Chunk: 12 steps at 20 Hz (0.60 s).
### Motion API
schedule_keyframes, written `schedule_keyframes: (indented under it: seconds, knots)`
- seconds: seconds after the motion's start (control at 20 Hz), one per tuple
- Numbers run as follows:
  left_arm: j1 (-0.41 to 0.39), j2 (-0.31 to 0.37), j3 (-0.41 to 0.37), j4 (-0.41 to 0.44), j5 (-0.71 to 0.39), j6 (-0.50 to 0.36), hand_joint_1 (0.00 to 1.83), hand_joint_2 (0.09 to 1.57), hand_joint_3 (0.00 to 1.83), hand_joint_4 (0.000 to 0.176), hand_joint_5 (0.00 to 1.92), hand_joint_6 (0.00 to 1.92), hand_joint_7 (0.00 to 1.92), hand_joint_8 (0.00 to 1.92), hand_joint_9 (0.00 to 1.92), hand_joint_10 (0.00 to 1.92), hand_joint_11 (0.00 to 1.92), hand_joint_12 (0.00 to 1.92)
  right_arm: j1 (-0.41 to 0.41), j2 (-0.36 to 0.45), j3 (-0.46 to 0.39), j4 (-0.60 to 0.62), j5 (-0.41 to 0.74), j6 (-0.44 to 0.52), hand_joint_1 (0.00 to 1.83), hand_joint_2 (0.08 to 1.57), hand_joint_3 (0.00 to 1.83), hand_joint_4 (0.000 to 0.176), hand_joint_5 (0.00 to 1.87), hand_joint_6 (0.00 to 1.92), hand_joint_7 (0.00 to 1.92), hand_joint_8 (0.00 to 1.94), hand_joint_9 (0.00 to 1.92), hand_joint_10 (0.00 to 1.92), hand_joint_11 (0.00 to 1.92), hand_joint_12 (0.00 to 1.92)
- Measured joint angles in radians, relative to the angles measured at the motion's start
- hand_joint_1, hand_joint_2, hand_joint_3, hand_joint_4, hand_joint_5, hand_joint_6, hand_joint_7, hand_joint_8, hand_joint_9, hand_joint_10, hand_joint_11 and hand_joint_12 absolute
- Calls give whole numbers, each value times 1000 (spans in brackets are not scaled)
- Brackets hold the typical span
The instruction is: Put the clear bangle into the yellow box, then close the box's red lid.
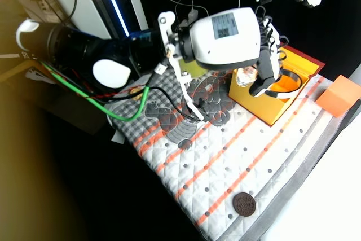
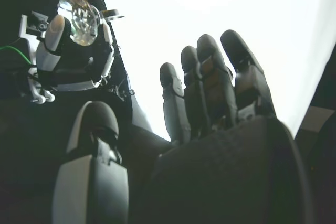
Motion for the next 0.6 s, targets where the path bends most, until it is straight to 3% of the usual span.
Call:
schedule_keyframes:
  seconds: [0.05, 0.1, 0.2, 0.3, 0.35, 0.4, 0.45, 0.5, 0.6]
  knots:
    - [0, 0, 0, -3, 1, 0, 489, 1107, 0, 60, 550, 5, 477, 6, 431, 6, 0, 910, 3, -6, 0, -2, -6, -4, 1265, 1038, 5, 0, 1098, 702, 1234, 657, 1433, 2, 1066, 1027]
    - [0, -5, 0, -7, 0, 0, 502, 1105, 0, 60, 551, 4, 475, 4, 430, 5, 0, 907, 7, -11, 1, -1, -10, -7, 1267, 1041, 0, 0, 1114, 652, 1218, 705, 1423, 2, 997, 1164]
    - [-5, -16, 5, -5, 17, 0, 470, 1107, 0, 82, 526, 0, 455, 0, 420, 1, 0, 879, 14, -24, 1, -1, -8, -8, 1256, 1045, 0, 0, 1242, 509, 1065, 882, 1264, 4, 723, 1471]
    - [-11, -26, 13, 1, 27, 0, 488, 1104, 0, 80, 525, 0, 457, 1, 422, 1, 0, 882, 14, -45, 6, -1, 0, -7, 1279, 1028, 0, 0, 1129, 622, 1259, 649, 1460, 92, 1108, 1163]
    - [-16, -31, 15, -5, 31, 0, 448, 1112, 2, 91, 507, 0, 441, 0, 408, 0, 0, 878, 14, -53, 9, -2, -1, -6, 1285, 1030, 0, 0, 1064, 753, 1330, 491, 1516, 82, 1271, 901]
    - [-16, -31, 15, -1, 32, 1, 458, 1112, 2, 84, 509, 2, 439, 1, 410, 2, 0, 875, 14, -58, 10, -1, -4, -6, 1293, 1020, 1, 0, 1082, 712, 1367, 433, 1564, 64, 1356, 806]
    - [-16, -32, 15, 0, 34, 0, 476, 1116, 1, 77, 515, 2, 439, 1, 420, 4, 0, 902, 14, -60, 10, 6, -4, -6, 1295, 1017, 0, 0, 1092, 690, 1374, 429, 1577, 60, 1365, 783]
    - [-17, -32, 15, -1, 35, 1, 472, 1115, 1, 88, 516, 2, 443, 2, 428, 6, 0, 907, 14, -63, 11, 21, -3, -6, 1294, 1017, 0, 0, 1095, 685, 1374, 425, 1564, 51, 1351, 773]
    - [-19, -38, 19, 0, 36, 0, 486, 1117, 1, 92, 506, 0, 441, 1, 429, 5, 0, 913, 13, -80, 28, 50, 2, -10, 1305, 1008, 1, 0, 1140, 565, 1376, 461, 1595, 36, 1343, 875]
